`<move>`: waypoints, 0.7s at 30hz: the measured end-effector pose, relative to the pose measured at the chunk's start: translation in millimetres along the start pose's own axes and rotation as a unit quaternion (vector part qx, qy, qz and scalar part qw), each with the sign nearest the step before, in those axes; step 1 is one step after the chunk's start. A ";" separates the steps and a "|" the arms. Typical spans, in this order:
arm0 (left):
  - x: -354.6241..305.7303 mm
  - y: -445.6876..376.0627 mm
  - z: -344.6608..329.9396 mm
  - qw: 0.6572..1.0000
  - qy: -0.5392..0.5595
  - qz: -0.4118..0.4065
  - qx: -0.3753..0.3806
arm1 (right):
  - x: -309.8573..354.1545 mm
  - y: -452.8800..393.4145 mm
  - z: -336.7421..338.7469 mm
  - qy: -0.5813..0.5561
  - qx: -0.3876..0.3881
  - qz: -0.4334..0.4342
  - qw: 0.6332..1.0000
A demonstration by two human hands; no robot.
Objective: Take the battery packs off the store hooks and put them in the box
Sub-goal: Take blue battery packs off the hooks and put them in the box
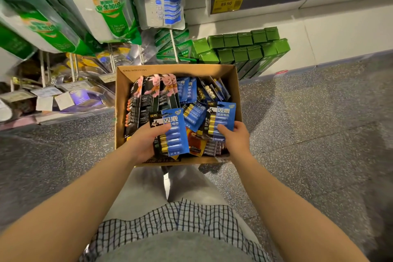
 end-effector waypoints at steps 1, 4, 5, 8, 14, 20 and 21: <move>-1.4 1.6 -0.1 1.000 0.004 -0.008 0.004 | 4.9 1.9 2.4 -0.018 0.018 0.009 1.000; -5.3 1.4 1.1 0.999 0.026 -0.034 0.015 | 18.9 15.1 -3.5 -0.055 0.119 0.016 0.991; -6.5 0.0 1.6 0.999 0.031 -0.039 0.018 | 19.2 19.7 -9.3 -0.042 0.146 0.015 0.988; -6.5 -3.7 -0.9 0.998 0.037 -0.053 0.025 | 16.3 35.2 -31.4 0.024 0.188 0.013 0.982; 9.3 -7.3 -11.4 0.996 0.012 -0.088 -0.001 | 21.1 55.2 -56.3 0.181 0.137 0.112 0.968; 17.4 -19.2 7.5 0.994 0.024 -0.072 -0.074 | 10.6 7.9 -22.3 0.196 0.003 0.101 0.975; 17.3 -19.4 10.0 0.994 0.019 -0.072 -0.077 | 4.6 -3.7 -15.7 0.204 -0.023 0.079 0.975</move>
Point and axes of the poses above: each hand's wrist, its own y-axis away from the middle knuckle, its own z-axis out of the back of the hand, x = y × z, the point moved 3 cm from there along -y, towards the middle knuckle, and after that the axes turned 7 degrees about -x, right-handed, at the moved point
